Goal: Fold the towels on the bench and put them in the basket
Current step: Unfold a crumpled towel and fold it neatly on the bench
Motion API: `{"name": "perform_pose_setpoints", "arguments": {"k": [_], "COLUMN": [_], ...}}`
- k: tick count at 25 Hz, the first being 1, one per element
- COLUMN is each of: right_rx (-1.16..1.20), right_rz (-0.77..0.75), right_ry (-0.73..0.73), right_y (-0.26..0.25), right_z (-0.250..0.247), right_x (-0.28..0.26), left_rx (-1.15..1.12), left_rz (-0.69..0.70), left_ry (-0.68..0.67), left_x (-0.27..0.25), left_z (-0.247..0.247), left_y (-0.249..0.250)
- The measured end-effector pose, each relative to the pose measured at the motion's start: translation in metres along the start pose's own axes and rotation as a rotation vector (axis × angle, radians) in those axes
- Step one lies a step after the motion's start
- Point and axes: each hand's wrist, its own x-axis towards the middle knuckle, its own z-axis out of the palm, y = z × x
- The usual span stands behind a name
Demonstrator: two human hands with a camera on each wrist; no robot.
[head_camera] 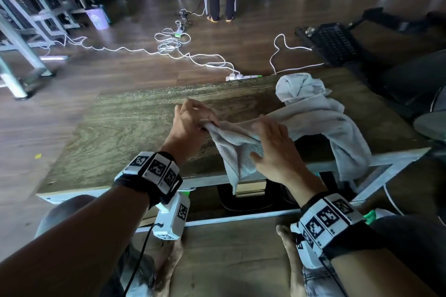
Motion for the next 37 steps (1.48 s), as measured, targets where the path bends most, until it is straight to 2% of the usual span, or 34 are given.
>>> {"name": "perform_pose_setpoints", "arguments": {"k": [2, 4, 6, 7, 9, 11, 13, 15, 17, 19, 23, 24, 26, 27, 28, 30, 32, 35, 37], "right_rx": [0.065, 0.026, 0.024, 0.076, 0.206, 0.068, -0.187, -0.270, -0.225, -0.074, 0.189, 0.209, 0.252, 0.284, 0.308, 0.309, 0.380, 0.530, 0.466], "right_rz": [0.035, 0.014, -0.050, -0.069, -0.036, 0.037, 0.156, 0.226, 0.191, 0.197, 0.366, 0.352, 0.177, 0.039, -0.076, -0.206, -0.203, -0.092, -0.071], "right_ry": [-0.088, -0.199, -0.287, -0.310, -0.291, -0.206, -0.235, -0.247, -0.161, -0.060, 0.167, 0.213, 0.288, 0.264, 0.171, -0.082, -0.221, -0.423, -0.434], "right_y": [-0.005, -0.009, -0.017, -0.020, -0.022, -0.016, -0.008, -0.004, -0.001, -0.001, -0.021, -0.033, -0.063, -0.078, -0.091, -0.108, -0.113, -0.116, -0.111], "right_z": [0.001, 0.005, 0.007, 0.008, 0.009, 0.008, 0.007, 0.009, 0.014, 0.009, -0.016, -0.022, -0.025, -0.024, -0.020, -0.012, -0.001, 0.011, 0.020], "right_x": [0.003, 0.004, 0.004, 0.004, 0.007, 0.007, 0.001, -0.002, 0.004, 0.013, 0.045, 0.057, 0.084, 0.093, 0.098, 0.093, 0.076, 0.038, 0.020], "left_rx": [-0.059, -0.135, -0.164, -0.153, -0.138, -0.163, -0.134, -0.114, -0.126, -0.161, -0.172, -0.219, -0.308, -0.316, -0.302, -0.270, -0.253, -0.295, -0.309], "left_rz": [0.052, 0.055, -0.041, -0.081, -0.108, -0.152, -0.202, -0.234, -0.286, -0.322, -0.312, -0.302, -0.302, -0.311, -0.326, -0.369, -0.392, -0.454, -0.466], "left_ry": [-0.011, -0.056, -0.066, -0.029, 0.046, 0.063, 0.068, 0.102, 0.134, 0.143, 0.070, 0.061, 0.079, 0.089, 0.080, 0.017, -0.065, -0.149, -0.199], "left_x": [0.000, 0.001, 0.002, 0.002, 0.004, 0.007, 0.007, 0.009, 0.009, 0.007, -0.001, -0.003, -0.010, -0.014, -0.019, -0.030, -0.036, -0.039, -0.036], "left_z": [0.003, 0.005, 0.005, 0.004, 0.002, -0.004, -0.010, -0.016, -0.021, -0.028, -0.053, -0.058, -0.071, -0.077, -0.083, -0.091, -0.091, -0.086, -0.080], "left_y": [0.004, 0.006, 0.006, 0.007, 0.004, 0.001, 0.000, -0.005, -0.014, -0.022, -0.033, -0.036, -0.051, -0.058, -0.063, -0.070, -0.069, -0.054, -0.035]}}
